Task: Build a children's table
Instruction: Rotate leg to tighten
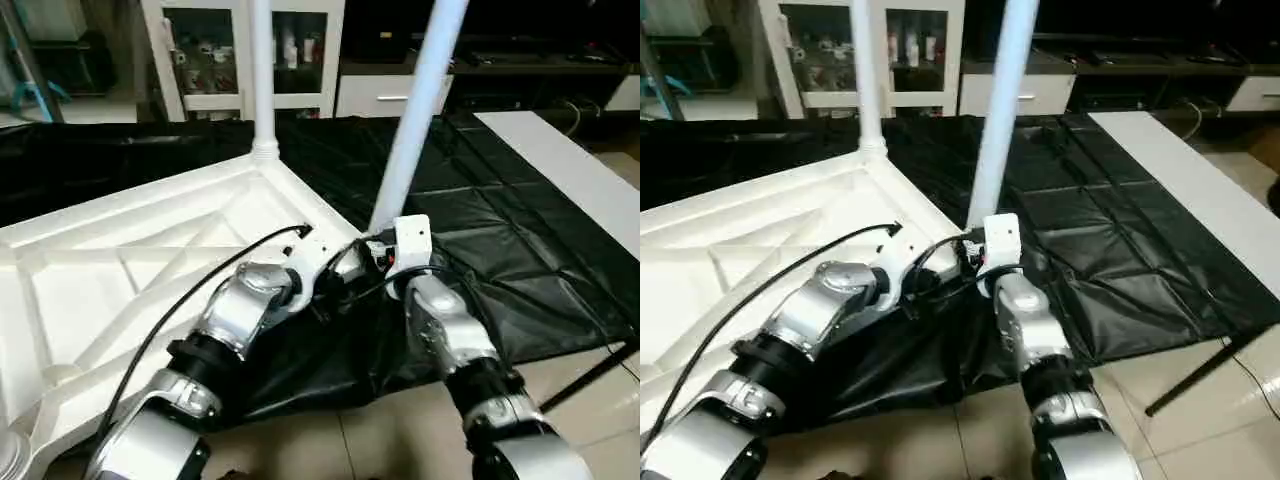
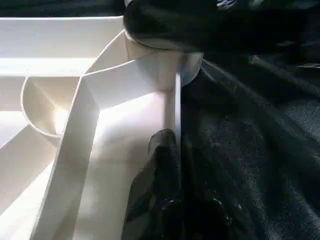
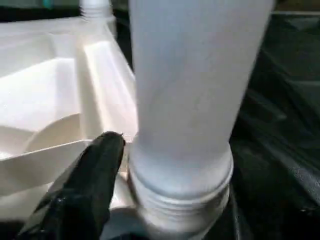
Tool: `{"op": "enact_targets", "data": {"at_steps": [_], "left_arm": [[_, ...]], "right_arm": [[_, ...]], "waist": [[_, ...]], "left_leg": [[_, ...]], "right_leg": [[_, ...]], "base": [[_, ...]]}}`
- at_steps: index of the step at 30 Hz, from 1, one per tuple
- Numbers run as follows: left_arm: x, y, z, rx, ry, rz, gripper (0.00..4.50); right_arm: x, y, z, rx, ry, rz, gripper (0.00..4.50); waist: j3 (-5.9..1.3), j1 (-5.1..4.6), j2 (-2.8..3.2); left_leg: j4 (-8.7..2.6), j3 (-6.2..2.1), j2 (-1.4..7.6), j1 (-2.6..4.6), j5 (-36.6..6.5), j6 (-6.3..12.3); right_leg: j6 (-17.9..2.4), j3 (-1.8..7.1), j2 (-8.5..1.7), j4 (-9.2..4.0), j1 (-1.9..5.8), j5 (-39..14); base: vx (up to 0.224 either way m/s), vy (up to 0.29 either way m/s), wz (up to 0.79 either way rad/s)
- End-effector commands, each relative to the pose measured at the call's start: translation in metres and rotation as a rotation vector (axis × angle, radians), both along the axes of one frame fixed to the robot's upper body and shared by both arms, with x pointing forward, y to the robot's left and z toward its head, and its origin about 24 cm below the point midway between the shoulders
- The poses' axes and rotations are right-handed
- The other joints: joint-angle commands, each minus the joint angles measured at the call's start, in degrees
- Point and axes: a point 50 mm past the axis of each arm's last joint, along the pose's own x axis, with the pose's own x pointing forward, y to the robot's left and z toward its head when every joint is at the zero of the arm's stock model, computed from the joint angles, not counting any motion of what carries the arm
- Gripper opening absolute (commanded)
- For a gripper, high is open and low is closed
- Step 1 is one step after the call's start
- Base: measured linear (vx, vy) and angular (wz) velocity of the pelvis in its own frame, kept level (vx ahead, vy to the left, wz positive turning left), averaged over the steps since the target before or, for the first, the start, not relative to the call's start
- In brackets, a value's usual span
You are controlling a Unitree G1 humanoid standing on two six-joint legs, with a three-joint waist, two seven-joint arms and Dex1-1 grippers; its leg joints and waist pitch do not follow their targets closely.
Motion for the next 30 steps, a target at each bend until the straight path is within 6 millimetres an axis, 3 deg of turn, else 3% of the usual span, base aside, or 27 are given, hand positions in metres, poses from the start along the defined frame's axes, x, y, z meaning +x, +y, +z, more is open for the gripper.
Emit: {"op": "enact_targets", "data": {"at_steps": [1, 4, 6, 8, 9, 10, 13, 16, 18, 19, 21, 22, 23, 24, 25, 26, 27, 28, 29, 30], "left_arm": [[-0.004, -0.001, -0.003, -0.004, -0.004, -0.034, 0.00], [-0.014, 0.003, -0.006, 0.014, 0.027, -0.131, 0.00], [-0.019, 0.006, -0.007, 0.034, 0.044, -0.189, 0.00], [-0.025, 0.010, -0.008, 0.051, 0.065, -0.254, 0.00], [-0.028, 0.012, -0.008, 0.056, 0.080, -0.283, 0.00], [-0.032, 0.014, -0.008, 0.064, 0.090, -0.323, 0.00], [-0.040, 0.019, -0.007, 0.078, 0.126, -0.394, 0.00], [-0.044, 0.023, -0.006, 0.095, 0.142, -0.447, 0.00], [-0.049, 0.028, -0.004, 0.106, 0.161, -0.499, 0.00], [-0.049, 0.029, -0.003, 0.105, 0.164, -0.499, 0.00], [-0.049, 0.030, -0.002, 0.105, 0.165, -0.498, 0.00], [-0.049, 0.030, -0.001, 0.106, 0.165, -0.501, 0.00], [-0.049, 0.030, -0.001, 0.107, 0.165, -0.503, 0.00], [-0.049, 0.030, 0.000, 0.108, 0.166, -0.505, 0.00], [-0.049, 0.029, 0.000, 0.108, 0.167, -0.506, 0.00], [-0.049, 0.029, 0.000, 0.110, 0.166, -0.508, 0.00], [-0.049, 0.029, 0.000, 0.111, 0.166, -0.508, 0.00], [-0.048, 0.030, 0.001, 0.116, 0.165, -0.511, 0.00], [-0.048, 0.030, 0.001, 0.117, 0.165, -0.510, 0.00], [-0.047, 0.030, 0.002, 0.121, 0.165, -0.509, 0.00]], "right_arm": [[0.002, 0.005, 0.017, 0.027, -0.063, 0.085, 3.84], [-0.003, -0.013, 0.024, -0.015, -0.076, 0.222, 3.84], [-0.009, -0.022, 0.026, -0.045, -0.081, 0.326, 3.84], [-0.016, -0.031, 0.030, -0.071, -0.087, 0.433, 3.84], [-0.020, -0.036, 0.031, -0.086, -0.086, 0.479, 3.84], [-0.023, -0.040, 0.032, -0.101, -0.079, 0.526, 3.84], [-0.031, -0.050, 0.033, -0.133, -0.052, 0.614, 3.84], [-0.036, -0.056, 0.034, -0.156, -0.028, 0.671, 3.84], [-0.040, -0.065, 0.032, -0.195, 0.013, 0.724, 3.84], [-0.041, -0.066, 0.032, -0.200, 0.019, 0.731, 3.84], [-0.041, -0.067, 0.032, -0.201, 0.021, 0.735, 3.84], [-0.044, -0.067, 0.031, -0.198, 0.034, 0.766, 3.84], [-0.045, -0.067, 0.031, -0.197, 0.040, 0.782, 3.84], [-0.047, -0.067, 0.029, -0.201, 0.049, 0.803, 3.84], [-0.048, -0.067, 0.028, -0.203, 0.054, 0.813, 3.84], [-0.048, -0.066, 0.027, -0.204, 0.058, 0.823, 3.84], [-0.049, -0.066, 0.026, -0.206, 0.061, 0.828, 3.84], [-0.050, -0.065, 0.025, -0.217, 0.070, 0.858, 3.84], [-0.050, -0.065, 0.025, -0.219, 0.072, 0.864, 3.84], [-0.051, -0.064, 0.024, -0.228, 0.076, 0.878, 3.84]], "waist": [[-2.80, -0.46, -0.34], [-2.64, -0.23, -0.24], [-2.38, -0.09, -0.35], [-2.18, -0.26, -0.04], [-2.16, -0.29, -0.03], [-2.20, -0.07, 0.51], [-2.03, -0.36, 0.39], [-1.93, -0.32, 0.25], [-1.68, -0.13, 0.43], [-1.34, -0.26, 1.09], [-1.32, -0.45, 1.06], [-1.11, -0.40, 1.70], [-1.22, 0.68, 1.76], [-1.06, 1.89, 1.40], [-0.99, 2.57, 0.58], [-0.17, 2.10, -2.43], [-0.68, 1.93, -1.75], [-1.97, 3.48, 0.13], [-1.99, 3.07, -0.52], [-2.58, 2.64, 0.56]], "left_leg": [[-4.67, -1.57, 1.78, 2.07, -36.33, -1.72], [-4.81, -1.65, 1.89, 1.85, -36.31, -1.42], [-4.23, -1.35, 1.67, 2.90, -37.16, -1.27], [-4.26, -1.60, 1.67, 2.84, -37.94, -1.32], [-4.62, -1.73, 2.02, 2.71, -38.85, -1.57], [-4.68, -1.88, 2.09, 2.94, -39.67, -1.91], [-5.53, -1.97, 2.49, 3.01, -43.10, -2.75], [-5.23, -1.81, 2.29, 3.30, -42.93, -2.70], [-4.89, -1.64, 2.27, 4.12, -43.65, -2.60], [-5.43, -1.70, 2.45, 4.31, -46.16, -3.08], [-6.08, -1.82, 2.73, 4.18, -48.48, -3.34], [-7.90, -1.83, 3.37, 2.85, -51.36, -3.80], [-10.75, -1.01, 4.47, 0.76, -53.56, -4.39], [-12.41, 1.02, 4.54, 0.43, -53.77, -4.36], [-11.56, 2.09, 3.66, 1.43, -50.97, -4.04], [3.52, 2.59, -1.14, 11.27, -35.88, -3.03], [3.71, -1.04, -0.40, 5.46, -18.21, 0.62], [-2.40, -2.23, 1.99, 1.30, -14.14, -0.24], [-3.42, -1.70, 2.19, 2.41, -18.06, 0.05], [-3.67, -1.38, 2.57, 3.89, -21.31, -0.69]], "right_leg": [[-1.96, 0.58, -2.09, -5.15, 0.69, -32.74], [-1.54, 0.62, -2.10, -5.16, 0.92, -33.26], [-1.38, 0.42, -2.18, -5.98, -0.01, -36.10], [-0.90, -0.08, -2.13, -6.21, 0.17, -37.34], [-0.89, -0.09, -2.03, -6.09, 0.45, -36.41], [-1.13, -0.12, -2.09, -5.91, 0.46, -35.62], [-3.05, -0.19, -1.75, -5.40, 0.74, -31.08], [-2.97, -0.26, -2.02, -5.70, 0.43, -32.81], [-2.33, -0.77, -1.91, -6.40, -0.02, -34.39], [-2.18, -1.36, -1.37, -6.54, 0.03, -33.60], [-2.12, -2.09, -0.78, -6.08, 0.60, -31.99], [-2.52, -2.42, -0.08, -4.07, 2.18, -29.11], [-3.97, -1.05, 0.64, 1.01, 4.30, -23.28], [-4.89, 0.09, 1.62, 3.96, 3.88, -21.56], [-4.49, 0.57, 1.73, 2.41, 2.49, -26.78], [-0.56, -0.40, -1.79, -11.74, -8.42, -53.02], [-1.11, 3.96, -8.54, -9.30, -1.48, -58.02], [-2.44, 2.59, -5.84, -4.59, 4.23, -42.67], [-3.23, 1.75, -3.15, -3.52, 2.21, -34.17], [-7.57, 1.96, -1.71, -2.00, 1.05, -19.12]], "base": [[0.000, 0.000, 0.00], [0.000, 0.000, 0.00], [0.000, 0.000, 0.00], [0.000, 0.000, 0.00], [0.000, 0.000, 0.00], [0.000, 0.000, 0.00], [0.000, 0.000, 0.00], [0.000, 0.000, 0.00], [0.000, 0.000, 0.00], [0.000, 0.000, 0.00], [0.000, 0.000, 0.00], [0.000, 0.000, 0.00], [0.000, 0.000, 0.00], [0.000, 0.000, 0.00], [0.010, -0.085, 0.26], [0.092, -0.059, 0.09], [0.092, -0.059, 0.09], [0.145, 0.037, -0.36], [0.102, 0.020, -0.17], [0.102, 0.020, -0.17]]}}
